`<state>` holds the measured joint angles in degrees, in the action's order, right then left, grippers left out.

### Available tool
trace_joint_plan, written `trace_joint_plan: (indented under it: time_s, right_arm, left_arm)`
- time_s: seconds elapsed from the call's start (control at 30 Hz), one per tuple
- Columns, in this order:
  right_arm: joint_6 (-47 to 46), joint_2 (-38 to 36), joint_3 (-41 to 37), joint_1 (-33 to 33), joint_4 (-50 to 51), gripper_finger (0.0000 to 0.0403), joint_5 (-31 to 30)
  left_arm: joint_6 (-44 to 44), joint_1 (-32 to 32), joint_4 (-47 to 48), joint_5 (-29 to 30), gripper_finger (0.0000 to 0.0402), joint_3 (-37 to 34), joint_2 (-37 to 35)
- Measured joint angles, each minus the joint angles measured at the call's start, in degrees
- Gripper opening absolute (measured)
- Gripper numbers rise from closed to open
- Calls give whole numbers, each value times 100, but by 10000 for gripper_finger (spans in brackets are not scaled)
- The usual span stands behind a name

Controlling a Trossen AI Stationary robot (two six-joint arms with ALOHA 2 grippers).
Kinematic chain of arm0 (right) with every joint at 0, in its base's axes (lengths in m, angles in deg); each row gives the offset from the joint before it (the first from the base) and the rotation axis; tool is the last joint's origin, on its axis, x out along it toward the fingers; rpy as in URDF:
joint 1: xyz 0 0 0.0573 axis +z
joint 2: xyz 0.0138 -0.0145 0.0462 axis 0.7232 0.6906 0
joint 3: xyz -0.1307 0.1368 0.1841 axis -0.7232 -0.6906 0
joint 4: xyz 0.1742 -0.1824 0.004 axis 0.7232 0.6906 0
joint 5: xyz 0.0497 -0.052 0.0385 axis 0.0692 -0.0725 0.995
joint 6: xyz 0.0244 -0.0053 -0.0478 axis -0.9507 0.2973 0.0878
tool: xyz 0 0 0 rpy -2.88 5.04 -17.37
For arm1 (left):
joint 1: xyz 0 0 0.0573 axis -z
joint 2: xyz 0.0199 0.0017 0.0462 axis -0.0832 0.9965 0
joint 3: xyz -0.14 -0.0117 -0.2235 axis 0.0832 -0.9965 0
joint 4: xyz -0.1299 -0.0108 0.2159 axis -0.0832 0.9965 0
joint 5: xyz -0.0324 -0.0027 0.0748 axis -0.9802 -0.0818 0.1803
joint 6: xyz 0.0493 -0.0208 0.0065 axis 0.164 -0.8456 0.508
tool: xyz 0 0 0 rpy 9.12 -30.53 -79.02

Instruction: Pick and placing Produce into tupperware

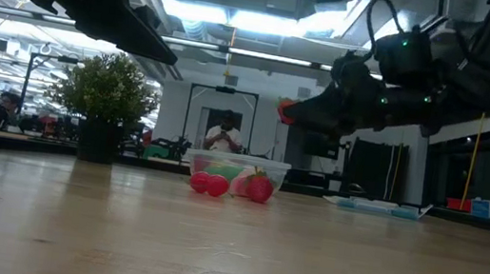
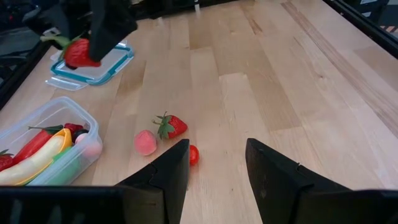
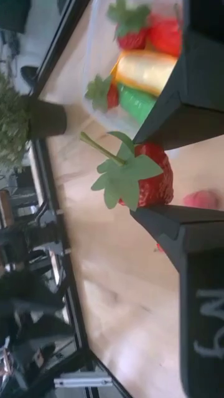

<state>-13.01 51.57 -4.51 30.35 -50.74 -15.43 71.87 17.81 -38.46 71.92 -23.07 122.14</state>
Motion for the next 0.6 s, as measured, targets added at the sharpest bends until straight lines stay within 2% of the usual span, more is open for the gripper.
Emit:
trace_joint_plan:
  time_s: [0.17,0.23,0.6]
  right_arm:
    - [-196,0,2,-397,65,128,375]
    - [-244,0,97,-491,392,128,479]
    - [785,2,2116,-758,4354,128,591]
  left_arm:
    - [1,-1,0,-1,151,0,0]
    - [1,0,0,-2,151,0,0]
    - [2,0,0,0,151,0,0]
